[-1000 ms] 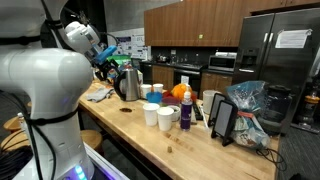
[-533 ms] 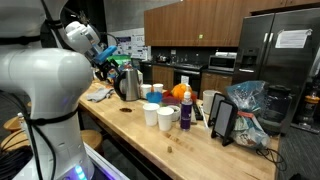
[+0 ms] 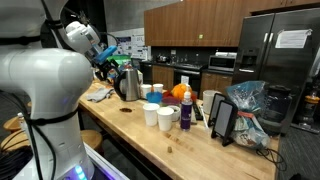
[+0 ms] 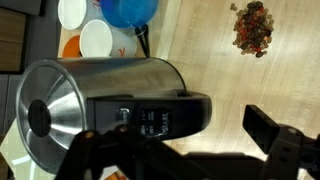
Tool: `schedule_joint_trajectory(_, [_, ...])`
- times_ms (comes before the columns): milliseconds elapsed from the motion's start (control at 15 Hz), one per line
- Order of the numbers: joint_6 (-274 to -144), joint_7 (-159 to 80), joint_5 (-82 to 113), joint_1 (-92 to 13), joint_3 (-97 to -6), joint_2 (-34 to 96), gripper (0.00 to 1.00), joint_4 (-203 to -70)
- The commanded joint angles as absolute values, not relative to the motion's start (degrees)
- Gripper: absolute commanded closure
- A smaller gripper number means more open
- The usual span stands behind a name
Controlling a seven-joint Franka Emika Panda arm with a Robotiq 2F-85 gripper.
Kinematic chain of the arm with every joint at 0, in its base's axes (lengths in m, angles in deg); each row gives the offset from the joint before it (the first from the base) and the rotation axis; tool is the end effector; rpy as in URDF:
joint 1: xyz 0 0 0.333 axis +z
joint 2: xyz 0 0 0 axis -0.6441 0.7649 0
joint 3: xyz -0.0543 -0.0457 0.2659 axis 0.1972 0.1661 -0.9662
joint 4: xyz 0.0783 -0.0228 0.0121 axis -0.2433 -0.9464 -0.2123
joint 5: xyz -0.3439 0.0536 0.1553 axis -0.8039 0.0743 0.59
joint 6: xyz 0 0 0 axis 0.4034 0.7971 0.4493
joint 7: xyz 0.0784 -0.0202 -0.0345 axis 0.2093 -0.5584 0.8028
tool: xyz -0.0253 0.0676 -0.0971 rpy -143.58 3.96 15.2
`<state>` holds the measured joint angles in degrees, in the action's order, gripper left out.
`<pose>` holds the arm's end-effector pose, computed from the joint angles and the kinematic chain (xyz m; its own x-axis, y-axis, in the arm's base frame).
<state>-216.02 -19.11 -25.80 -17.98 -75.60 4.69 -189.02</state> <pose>0.3449 0.3016 0.3035 0.0316 0.9746 -0.2216 0.8646 0.0846 0.4953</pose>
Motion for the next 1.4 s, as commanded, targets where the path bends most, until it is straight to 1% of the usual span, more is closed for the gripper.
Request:
schedule_joint_trajectory(0, [-216.6,-18.2,-24.4,-18.3,-75.2,3.6,0.00,-190.2])
schedule_joint_trajectory(867, [-216.1,-17.9,-24.0,-18.1,-74.8,-2.2,0.00,-191.4])
schedule_joint_trajectory(1333, [-216.1,-18.3,-24.8,-19.2,-74.0,-1.8,0.00,-191.0])
